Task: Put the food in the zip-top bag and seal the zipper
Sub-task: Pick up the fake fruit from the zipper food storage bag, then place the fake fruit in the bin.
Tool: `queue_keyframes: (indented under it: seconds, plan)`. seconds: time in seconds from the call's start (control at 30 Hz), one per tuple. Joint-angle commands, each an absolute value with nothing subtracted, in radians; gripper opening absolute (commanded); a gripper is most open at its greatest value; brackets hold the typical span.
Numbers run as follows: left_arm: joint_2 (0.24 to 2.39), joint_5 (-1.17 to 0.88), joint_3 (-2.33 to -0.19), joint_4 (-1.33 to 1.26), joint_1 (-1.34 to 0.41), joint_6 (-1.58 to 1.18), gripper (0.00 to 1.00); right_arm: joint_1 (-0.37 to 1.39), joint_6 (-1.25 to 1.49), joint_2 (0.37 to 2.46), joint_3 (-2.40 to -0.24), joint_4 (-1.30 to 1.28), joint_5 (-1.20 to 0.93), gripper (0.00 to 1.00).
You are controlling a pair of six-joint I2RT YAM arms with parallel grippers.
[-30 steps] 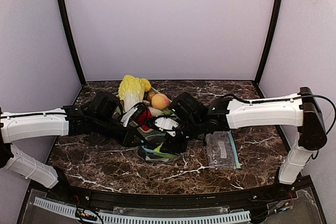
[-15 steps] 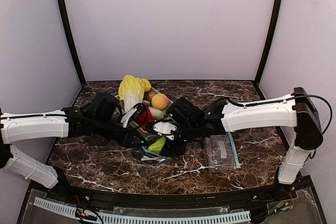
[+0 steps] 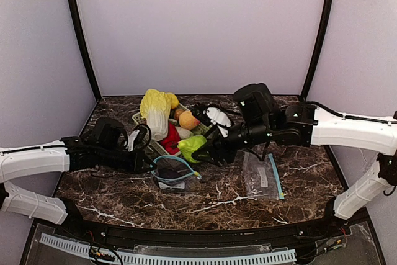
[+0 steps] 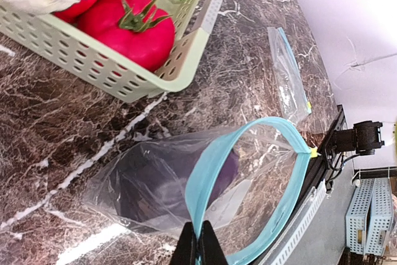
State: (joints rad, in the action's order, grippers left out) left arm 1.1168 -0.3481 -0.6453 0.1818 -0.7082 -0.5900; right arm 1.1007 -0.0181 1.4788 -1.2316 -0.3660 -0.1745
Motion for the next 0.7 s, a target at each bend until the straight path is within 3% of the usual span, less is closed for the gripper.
queue_keyframes:
  seconds: [0.0,0.57,0.67]
  plan:
    - [1.089,-0.324,-0.596,0.147,-0.700,-0.657,0.01,1.037,0.125,1.463,-1.225,-0.321,-0.199,0.61]
    - [1.014,-0.317,-0.532,0.124,-0.697,-0.718,0.01,0.874,0.091,2.028,-1.701,-0.398,-0.041,0.62]
    - [1.011,-0.322,-0.525,0.115,-0.698,-0.724,0.01,0.858,0.079,2.096,-1.767,-0.433,-0.058,0.67]
